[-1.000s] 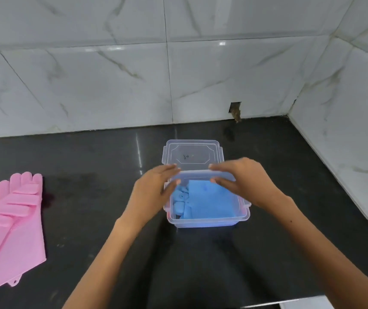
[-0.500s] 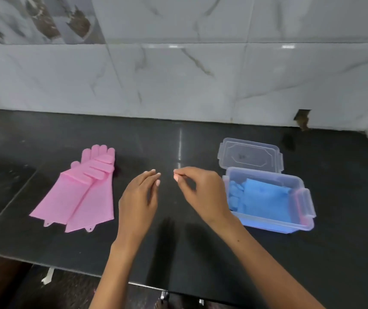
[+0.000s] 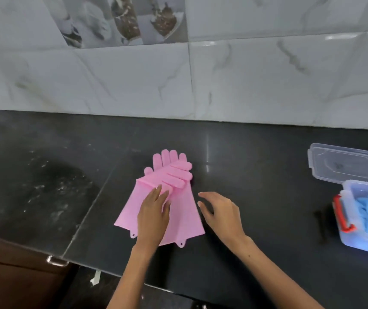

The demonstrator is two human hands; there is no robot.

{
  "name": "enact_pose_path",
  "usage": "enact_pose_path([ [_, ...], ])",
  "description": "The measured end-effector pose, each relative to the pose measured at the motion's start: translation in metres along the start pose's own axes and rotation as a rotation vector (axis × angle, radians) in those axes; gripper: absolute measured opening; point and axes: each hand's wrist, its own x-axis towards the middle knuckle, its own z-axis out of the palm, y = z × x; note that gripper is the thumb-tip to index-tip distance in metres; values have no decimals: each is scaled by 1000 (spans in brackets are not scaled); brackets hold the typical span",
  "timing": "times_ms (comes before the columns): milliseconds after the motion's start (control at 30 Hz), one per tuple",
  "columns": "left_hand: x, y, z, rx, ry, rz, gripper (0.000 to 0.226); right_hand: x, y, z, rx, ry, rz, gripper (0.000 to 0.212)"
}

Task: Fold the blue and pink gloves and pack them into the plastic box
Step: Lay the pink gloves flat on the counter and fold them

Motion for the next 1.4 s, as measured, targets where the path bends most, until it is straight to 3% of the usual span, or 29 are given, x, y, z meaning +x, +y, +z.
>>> enact_pose_path([
  [133, 30, -35, -3, 48, -42, 93, 43, 28, -17, 36, -56, -67, 20, 28],
  [233, 54, -58, -5, 36, -51, 54, 51, 48, -24, 51, -128, -76, -3, 31],
  [600, 87, -85, -7, -108, 14, 60, 27, 96, -25, 59, -343, -140, -176, 30],
  [733, 93, -79, -12, -162, 21, 128, 14, 105, -27, 40, -337, -118, -191, 31],
  [900, 93, -49, -14, -421, -5, 185, 11, 114, -29, -12, -263, -1, -119, 28],
  [1100, 114, -45, -12, -550, 29, -48, 8, 149, -48, -25, -75, 47, -89, 29],
  [1200, 121, -59, -9, -471, 113, -131, 9, 138, -42, 4, -53, 142, 95, 17],
  [1300, 123, -69, -7, -414, 161, -203, 13, 115, -29, 41, -174, 2, 286, 31],
  [1400, 123, -74, -2, -372, 159, -248, 20, 102, -33, 70, -256, -100, 332, 43],
])
